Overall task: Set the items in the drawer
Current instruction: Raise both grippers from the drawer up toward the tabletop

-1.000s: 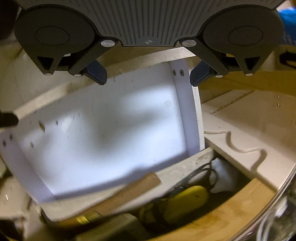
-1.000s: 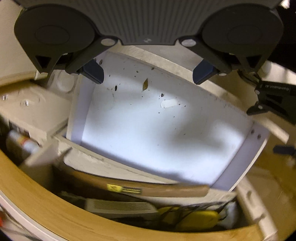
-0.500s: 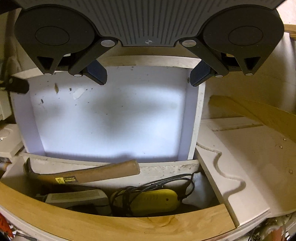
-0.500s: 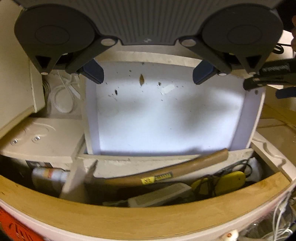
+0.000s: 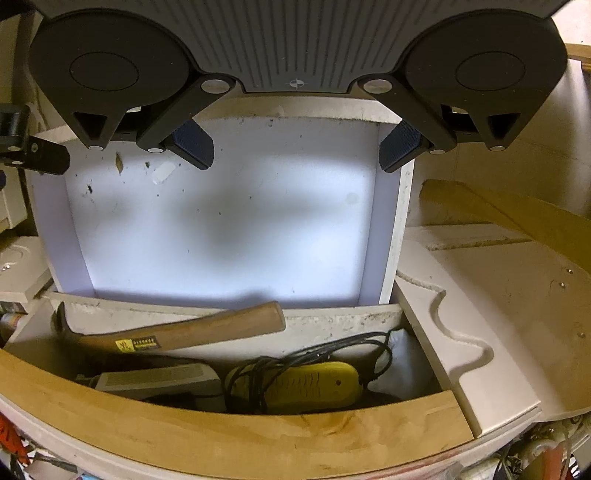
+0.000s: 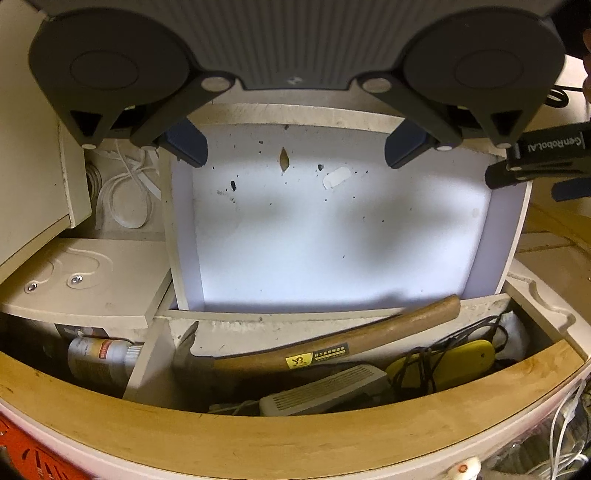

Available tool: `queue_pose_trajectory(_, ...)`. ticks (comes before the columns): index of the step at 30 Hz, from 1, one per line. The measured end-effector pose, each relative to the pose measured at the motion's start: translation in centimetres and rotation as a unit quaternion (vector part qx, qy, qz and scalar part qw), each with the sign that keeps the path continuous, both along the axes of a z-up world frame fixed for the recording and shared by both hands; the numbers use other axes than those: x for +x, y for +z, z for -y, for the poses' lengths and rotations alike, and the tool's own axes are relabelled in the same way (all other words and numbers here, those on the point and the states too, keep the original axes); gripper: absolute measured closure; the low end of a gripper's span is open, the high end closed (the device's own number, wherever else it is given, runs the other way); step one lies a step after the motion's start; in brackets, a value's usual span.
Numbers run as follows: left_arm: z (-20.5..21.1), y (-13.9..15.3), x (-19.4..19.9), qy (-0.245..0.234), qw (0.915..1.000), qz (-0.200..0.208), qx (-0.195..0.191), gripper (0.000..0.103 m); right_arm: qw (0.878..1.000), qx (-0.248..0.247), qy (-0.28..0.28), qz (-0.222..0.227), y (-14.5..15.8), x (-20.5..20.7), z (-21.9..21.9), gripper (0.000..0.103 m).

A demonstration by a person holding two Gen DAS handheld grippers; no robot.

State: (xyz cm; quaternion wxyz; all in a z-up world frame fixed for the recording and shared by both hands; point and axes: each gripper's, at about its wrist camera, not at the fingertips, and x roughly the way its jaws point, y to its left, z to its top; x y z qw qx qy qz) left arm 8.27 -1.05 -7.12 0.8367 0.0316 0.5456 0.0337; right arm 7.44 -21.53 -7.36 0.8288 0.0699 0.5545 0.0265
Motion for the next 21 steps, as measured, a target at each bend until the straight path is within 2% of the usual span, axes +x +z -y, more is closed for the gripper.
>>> queue_pose_trajectory(8,0.5,1.4,0.1,-0.010,0.9987,0.048,-0.012,0.004,0.999,0.003,-0.019,0.042,1.3,0.2,0.4,0.000)
queue_pose_trajectory(13,1.3,3.1,0.0,-0.028,0.9957,0.088,0.002,0.004,0.998,0.001,-0.012,0.068,2.3,0.1,0.2,0.000)
queue_pose_trajectory(21,1.6,5.5,0.2,-0.034,0.9881,0.149,0.013,0.004,0.989,-0.011,-0.017,0.145,4.9,-0.2,0.6,0.000)
